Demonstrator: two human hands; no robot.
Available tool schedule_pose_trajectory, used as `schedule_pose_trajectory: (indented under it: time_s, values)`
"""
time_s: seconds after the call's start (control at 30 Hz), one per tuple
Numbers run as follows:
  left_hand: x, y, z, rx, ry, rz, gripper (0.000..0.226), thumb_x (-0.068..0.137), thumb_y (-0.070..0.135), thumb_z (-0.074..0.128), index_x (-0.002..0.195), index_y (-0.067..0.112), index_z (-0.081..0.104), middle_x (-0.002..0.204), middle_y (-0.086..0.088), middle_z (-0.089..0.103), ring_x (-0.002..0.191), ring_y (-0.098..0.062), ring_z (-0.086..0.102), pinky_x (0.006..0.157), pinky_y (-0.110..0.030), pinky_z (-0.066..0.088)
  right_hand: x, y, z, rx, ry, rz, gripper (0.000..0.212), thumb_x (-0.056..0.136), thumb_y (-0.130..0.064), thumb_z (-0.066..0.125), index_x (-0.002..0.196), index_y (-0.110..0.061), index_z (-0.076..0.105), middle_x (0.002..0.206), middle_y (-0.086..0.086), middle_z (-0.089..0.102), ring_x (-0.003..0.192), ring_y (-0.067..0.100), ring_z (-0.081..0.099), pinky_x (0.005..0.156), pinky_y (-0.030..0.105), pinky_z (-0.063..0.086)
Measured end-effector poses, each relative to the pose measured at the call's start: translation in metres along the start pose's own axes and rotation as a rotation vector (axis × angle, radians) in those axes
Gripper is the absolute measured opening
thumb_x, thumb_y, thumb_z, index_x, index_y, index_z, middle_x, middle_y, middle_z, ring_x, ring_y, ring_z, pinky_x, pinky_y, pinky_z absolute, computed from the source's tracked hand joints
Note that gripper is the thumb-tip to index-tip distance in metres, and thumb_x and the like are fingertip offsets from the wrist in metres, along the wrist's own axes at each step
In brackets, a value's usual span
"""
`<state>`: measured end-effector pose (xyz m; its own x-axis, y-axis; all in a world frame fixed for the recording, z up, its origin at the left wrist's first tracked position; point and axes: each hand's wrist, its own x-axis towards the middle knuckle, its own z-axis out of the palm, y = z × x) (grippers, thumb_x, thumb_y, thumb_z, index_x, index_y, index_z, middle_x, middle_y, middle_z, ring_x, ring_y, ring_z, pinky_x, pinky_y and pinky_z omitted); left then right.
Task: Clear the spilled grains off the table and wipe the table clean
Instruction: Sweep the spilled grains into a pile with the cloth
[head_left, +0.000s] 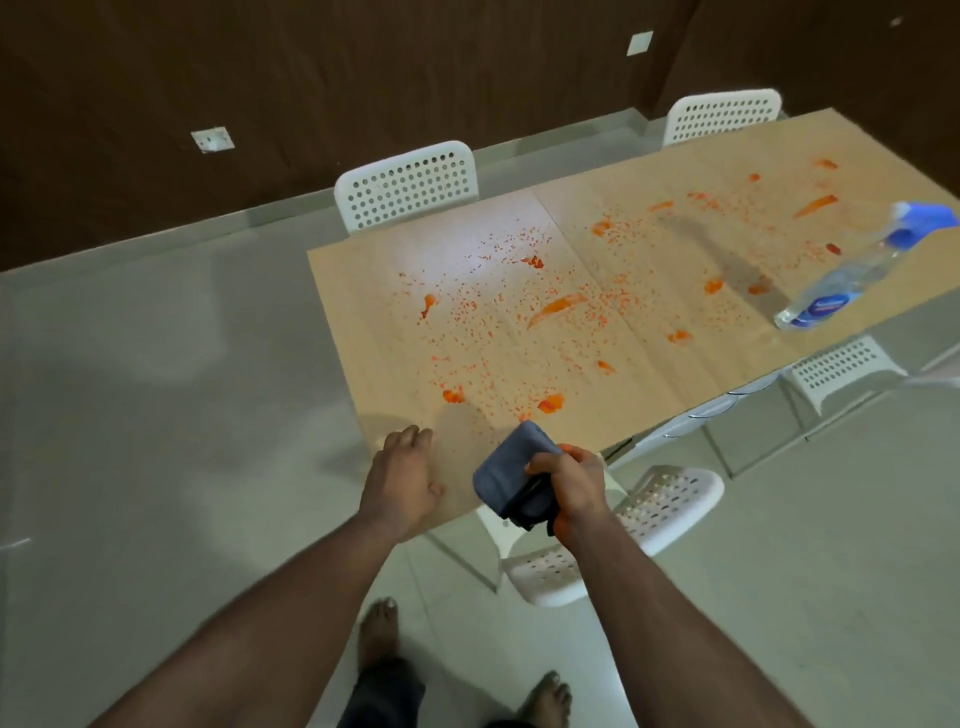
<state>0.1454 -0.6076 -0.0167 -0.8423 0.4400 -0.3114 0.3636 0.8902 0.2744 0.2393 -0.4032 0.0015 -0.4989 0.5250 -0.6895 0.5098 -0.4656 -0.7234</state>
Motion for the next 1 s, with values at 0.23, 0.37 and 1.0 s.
schedule_pose_trajectory:
  time_s: [0.23,0.37,1.0]
  values:
    - [0.035,-0.058,-0.017,0.031,-0.059,0.083,0.095,0.082,0.047,0.085,0.156,0.017,0.032,0.162,-0.009,0.034,0.147,-0.028,0.032,0.12,-0.043,0.038,-0.021,0.006,0.065,-0.485,0.181,-0.33,0.045,0.069,-0.009,0.084,0.107,-0.025,0.066,0.094,-0.005,0.07,0.082,0.014,0.066,0.066,0.028,0.058]
    - [0.05,-0.075,-0.018,0.065,-0.11,0.11,0.105,0.078,0.052,0.086,0.159,0.015,0.028,0.169,-0.013,0.022,0.155,-0.031,0.019,0.124,-0.044,0.032,-0.028,0.039,0.099,-0.905,0.096,-0.636,0.037,0.072,-0.013,0.074,0.106,-0.027,0.071,0.094,-0.007,0.068,0.091,0.016,0.056,0.07,0.03,0.046]
    - [0.118,-0.1,-0.02,0.092,-0.256,0.242,0.15,0.067,0.068,0.088,0.166,0.024,-0.016,0.169,-0.006,-0.036,0.156,-0.028,-0.031,0.127,-0.044,-0.009,0.034,0.043,0.139,-1.194,0.398,-0.642,0.057,0.078,-0.007,0.065,0.135,-0.02,0.066,0.129,0.007,0.06,0.114,0.037,0.05,0.086,0.049,0.048]
